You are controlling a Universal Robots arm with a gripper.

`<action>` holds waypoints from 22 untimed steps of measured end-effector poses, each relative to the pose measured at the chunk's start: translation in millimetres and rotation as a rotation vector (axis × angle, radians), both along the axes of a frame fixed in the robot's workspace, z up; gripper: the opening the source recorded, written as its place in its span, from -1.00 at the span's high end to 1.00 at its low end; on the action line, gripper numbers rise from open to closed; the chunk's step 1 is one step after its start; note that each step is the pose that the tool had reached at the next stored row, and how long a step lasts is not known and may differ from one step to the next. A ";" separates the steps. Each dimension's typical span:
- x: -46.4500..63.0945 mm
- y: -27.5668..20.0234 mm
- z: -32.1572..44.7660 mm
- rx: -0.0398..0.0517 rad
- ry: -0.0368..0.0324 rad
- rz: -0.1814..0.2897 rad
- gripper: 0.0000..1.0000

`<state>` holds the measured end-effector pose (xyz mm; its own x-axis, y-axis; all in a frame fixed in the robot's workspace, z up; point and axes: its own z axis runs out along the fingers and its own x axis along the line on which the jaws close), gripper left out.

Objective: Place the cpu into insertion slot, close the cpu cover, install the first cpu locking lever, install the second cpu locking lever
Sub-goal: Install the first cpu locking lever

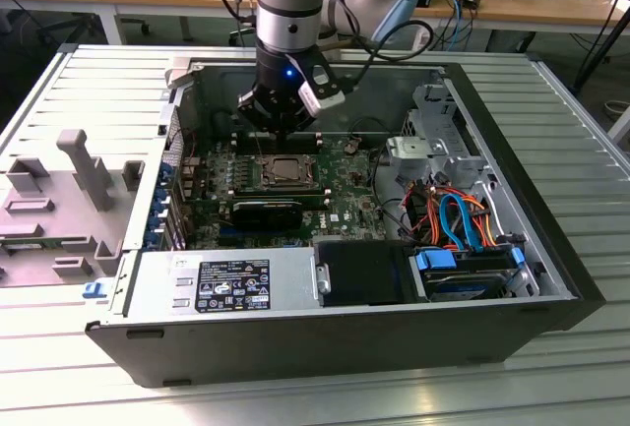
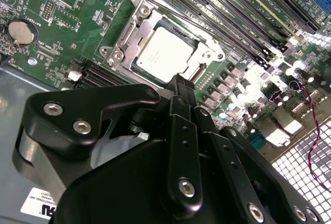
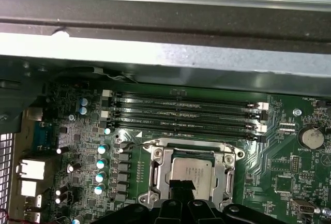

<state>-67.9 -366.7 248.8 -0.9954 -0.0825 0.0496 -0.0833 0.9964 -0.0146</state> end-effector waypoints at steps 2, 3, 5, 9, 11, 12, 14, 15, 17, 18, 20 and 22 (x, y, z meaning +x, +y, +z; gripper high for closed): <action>-1.4 0.0 0.0 0.0000 0.0000 0.000 0.79; -2.1 0.0 0.0 0.0000 0.0000 0.000 0.79; -3.6 0.0 0.0 0.0000 0.0000 0.000 0.79; -4.7 0.0 0.0 0.0000 0.0000 0.000 0.79; -5.2 0.0 0.0 0.0000 0.0000 0.000 0.79; -5.6 0.0 0.0 0.0000 0.0000 0.000 0.79; -6.1 0.0 0.0 0.0000 0.0000 0.000 0.79; -6.3 0.0 0.0 0.0000 0.0000 0.000 0.79; -6.5 0.0 0.0 0.0000 0.0000 0.000 0.79; -6.6 0.0 0.0 0.0000 0.0000 0.000 0.79; -7.1 0.0 0.0 0.0000 0.0000 0.000 0.79; -7.4 0.0 0.0 0.0000 0.0000 0.000 0.79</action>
<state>-75.3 -366.7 248.8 -0.9953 -0.0826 0.0496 -0.0834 0.9964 -0.0146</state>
